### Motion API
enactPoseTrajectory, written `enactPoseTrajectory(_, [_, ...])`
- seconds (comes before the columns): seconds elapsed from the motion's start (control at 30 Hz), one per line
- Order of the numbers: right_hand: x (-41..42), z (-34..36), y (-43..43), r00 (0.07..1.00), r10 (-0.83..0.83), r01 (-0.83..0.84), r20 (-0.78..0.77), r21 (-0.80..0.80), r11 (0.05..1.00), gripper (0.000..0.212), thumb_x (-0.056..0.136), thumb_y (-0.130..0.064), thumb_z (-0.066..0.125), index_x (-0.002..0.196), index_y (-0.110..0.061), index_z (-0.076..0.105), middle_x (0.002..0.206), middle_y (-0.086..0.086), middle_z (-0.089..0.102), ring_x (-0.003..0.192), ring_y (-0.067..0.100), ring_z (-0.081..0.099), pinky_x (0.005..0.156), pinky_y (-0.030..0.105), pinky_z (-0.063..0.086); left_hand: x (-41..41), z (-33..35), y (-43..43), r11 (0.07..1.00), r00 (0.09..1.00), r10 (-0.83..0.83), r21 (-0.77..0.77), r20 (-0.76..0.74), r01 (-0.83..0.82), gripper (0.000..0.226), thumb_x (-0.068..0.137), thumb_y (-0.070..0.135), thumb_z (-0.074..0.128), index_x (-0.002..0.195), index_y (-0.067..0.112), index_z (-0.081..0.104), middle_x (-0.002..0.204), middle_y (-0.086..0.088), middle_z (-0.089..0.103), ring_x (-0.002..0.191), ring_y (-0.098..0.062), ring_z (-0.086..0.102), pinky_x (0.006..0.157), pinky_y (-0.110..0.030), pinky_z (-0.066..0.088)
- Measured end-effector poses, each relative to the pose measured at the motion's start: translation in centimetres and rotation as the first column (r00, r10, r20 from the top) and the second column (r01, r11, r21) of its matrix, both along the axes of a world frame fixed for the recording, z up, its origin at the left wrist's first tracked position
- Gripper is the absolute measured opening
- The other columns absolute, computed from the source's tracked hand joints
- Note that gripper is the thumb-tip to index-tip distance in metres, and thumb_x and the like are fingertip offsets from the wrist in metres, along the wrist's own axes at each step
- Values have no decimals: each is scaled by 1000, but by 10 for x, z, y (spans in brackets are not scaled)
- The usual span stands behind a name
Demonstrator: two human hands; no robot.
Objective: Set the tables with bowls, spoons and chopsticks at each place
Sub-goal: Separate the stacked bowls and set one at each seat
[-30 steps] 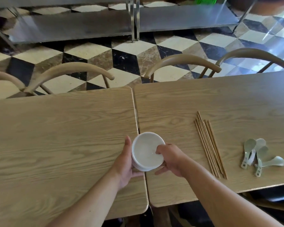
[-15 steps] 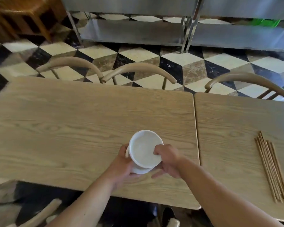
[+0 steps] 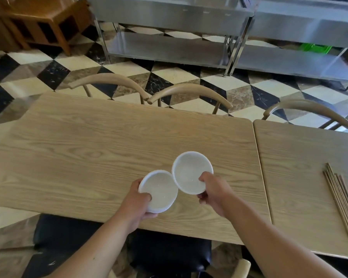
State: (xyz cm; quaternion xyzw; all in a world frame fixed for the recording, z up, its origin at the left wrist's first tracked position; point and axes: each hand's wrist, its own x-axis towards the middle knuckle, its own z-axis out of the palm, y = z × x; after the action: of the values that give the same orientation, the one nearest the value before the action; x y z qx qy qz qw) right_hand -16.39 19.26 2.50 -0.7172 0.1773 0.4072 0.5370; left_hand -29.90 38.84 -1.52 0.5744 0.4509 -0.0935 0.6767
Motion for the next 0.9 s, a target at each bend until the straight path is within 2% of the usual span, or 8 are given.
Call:
enactPoseTrajectory(0.1, [5,-21,-16,994,-103,104,18,-66,992,31,96,-4,51,126,1,57,97,16,60,66,21,52,54,34,46,-7,0,2,1000,999,27,-10,-22,-28,56,98,-3,47,137,37,47,130,-5,55,109,-34,69,69,-44,67])
enactPoseTrajectory(0.27, [4,-72,-33,998,-2,15,67,-197,980,50,89,0,53,139,-10,53,112,18,68,65,22,68,55,32,58,-11,0,-2,995,997,71,-71,-14,-72,57,100,-4,48,141,35,48,133,-8,57,111,-36,70,76,-50,68])
enactPoseTrajectory(0.4, [6,-100,-33,998,-29,38,61,-153,988,48,95,2,48,140,-15,52,118,18,65,64,25,69,57,34,61,-11,-1,-7,992,994,111,-65,5,-110,56,101,-5,50,141,33,50,134,-9,57,114,-36,69,81,-55,67])
enactPoseTrajectory(0.5, [7,-109,-25,998,-20,27,55,-141,990,49,95,3,44,139,-16,51,119,16,64,64,24,69,64,38,64,-11,2,-10,990,991,135,-50,1,-135,56,101,-5,52,142,33,50,135,-9,57,115,-37,68,78,-53,67])
enactPoseTrajectory(0.57, [7,-115,-21,998,-5,13,55,-145,989,50,95,1,45,141,-17,52,119,15,65,64,24,70,62,37,66,-10,5,-11,989,990,141,-44,0,-141,56,101,-5,52,143,33,49,135,-9,56,116,-36,67,77,-52,67])
enactPoseTrajectory(0.7, [5,-128,-20,999,13,-5,43,-169,986,45,98,-5,53,142,-13,53,114,13,66,65,25,72,74,51,69,-10,11,-6,989,990,143,-41,-5,-143,56,101,-4,52,143,34,50,135,-8,56,115,-34,67,79,-54,67])
enactPoseTrajectory(0.8, [4,-126,-20,999,29,-20,44,-190,982,44,101,-17,62,144,-11,54,108,12,70,68,25,75,71,49,69,-10,14,3,991,991,133,-31,-11,-133,58,100,-4,52,143,36,50,135,-6,57,114,-33,69,83,-56,67])
enactPoseTrajectory(0.9, [1,-101,-19,946,237,-102,224,-486,868,62,99,-41,67,151,-14,46,129,11,68,98,33,75,71,39,57,-11,18,17,992,992,126,-17,-5,-126,58,100,-4,52,142,36,51,134,-6,57,113,-33,69,82,-55,67])
